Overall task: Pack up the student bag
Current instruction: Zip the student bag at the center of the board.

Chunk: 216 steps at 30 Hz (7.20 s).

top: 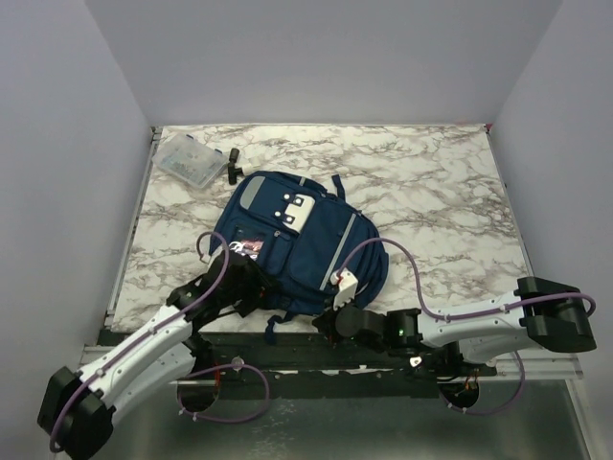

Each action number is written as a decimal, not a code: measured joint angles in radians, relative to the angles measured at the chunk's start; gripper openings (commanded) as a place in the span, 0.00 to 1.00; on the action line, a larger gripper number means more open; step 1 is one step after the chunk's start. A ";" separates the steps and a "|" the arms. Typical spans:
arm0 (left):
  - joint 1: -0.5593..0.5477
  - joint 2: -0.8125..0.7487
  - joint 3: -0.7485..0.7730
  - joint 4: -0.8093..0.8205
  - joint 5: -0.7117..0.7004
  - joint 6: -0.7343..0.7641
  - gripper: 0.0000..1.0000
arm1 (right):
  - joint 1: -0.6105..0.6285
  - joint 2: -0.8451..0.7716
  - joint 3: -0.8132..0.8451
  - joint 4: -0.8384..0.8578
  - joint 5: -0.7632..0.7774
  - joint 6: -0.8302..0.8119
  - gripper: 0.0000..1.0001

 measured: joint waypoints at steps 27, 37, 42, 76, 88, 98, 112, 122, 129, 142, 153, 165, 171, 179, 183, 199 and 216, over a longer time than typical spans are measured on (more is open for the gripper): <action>0.401 0.340 0.170 0.039 0.191 0.414 0.82 | -0.104 -0.265 -0.074 -0.270 -0.097 0.137 0.00; 0.412 -0.014 0.039 -0.082 0.334 0.222 0.77 | -0.110 -0.045 0.007 -0.124 -0.243 0.036 0.00; 0.412 -0.196 0.002 -0.220 0.380 0.096 0.78 | -0.118 -0.013 0.013 -0.079 -0.290 0.012 0.00; 0.297 0.042 -0.048 -0.035 0.183 0.091 0.00 | -0.129 -0.005 0.029 -0.039 -0.377 -0.009 0.00; 0.575 -0.044 0.186 -0.331 0.088 0.305 0.00 | -0.325 -0.146 0.015 -0.183 -0.447 -0.003 0.00; 0.816 0.026 0.235 -0.423 0.192 0.435 0.22 | -0.380 -0.042 0.072 -0.160 -0.591 -0.097 0.00; 0.778 0.214 0.142 -0.208 0.359 0.429 0.44 | -0.396 -0.001 0.016 -0.041 -0.729 -0.113 0.01; 0.303 0.599 0.403 -0.181 0.229 0.365 0.36 | -0.398 -0.028 -0.056 0.008 -0.764 -0.074 0.00; 0.258 0.820 0.675 -0.183 0.164 0.476 0.50 | -0.400 -0.031 -0.072 0.068 -0.745 -0.041 0.01; 0.308 0.336 0.415 -0.068 0.252 0.456 0.70 | -0.396 0.037 -0.057 0.122 -0.739 -0.006 0.00; 0.113 0.257 0.069 0.070 0.434 0.028 0.66 | -0.396 0.088 -0.037 0.156 -0.753 -0.007 0.01; 0.029 0.484 0.091 0.237 0.381 -0.028 0.00 | -0.396 0.077 -0.037 0.160 -0.744 -0.007 0.00; 0.281 0.370 0.114 0.097 0.381 0.150 0.00 | -0.400 0.050 -0.046 0.193 -0.696 -0.008 0.00; 0.577 0.301 0.241 -0.127 0.349 0.441 0.00 | -0.514 0.014 -0.109 0.246 -0.729 -0.010 0.00; 0.643 0.324 0.248 -0.188 0.375 0.494 0.26 | -0.522 0.022 -0.103 0.241 -0.755 -0.024 0.00; 0.555 0.040 0.111 -0.201 0.480 0.370 0.60 | -0.535 0.089 -0.083 0.214 -0.840 -0.053 0.00; -0.016 0.277 0.030 0.216 0.422 -0.124 0.29 | -0.535 0.118 -0.076 0.233 -0.859 -0.052 0.01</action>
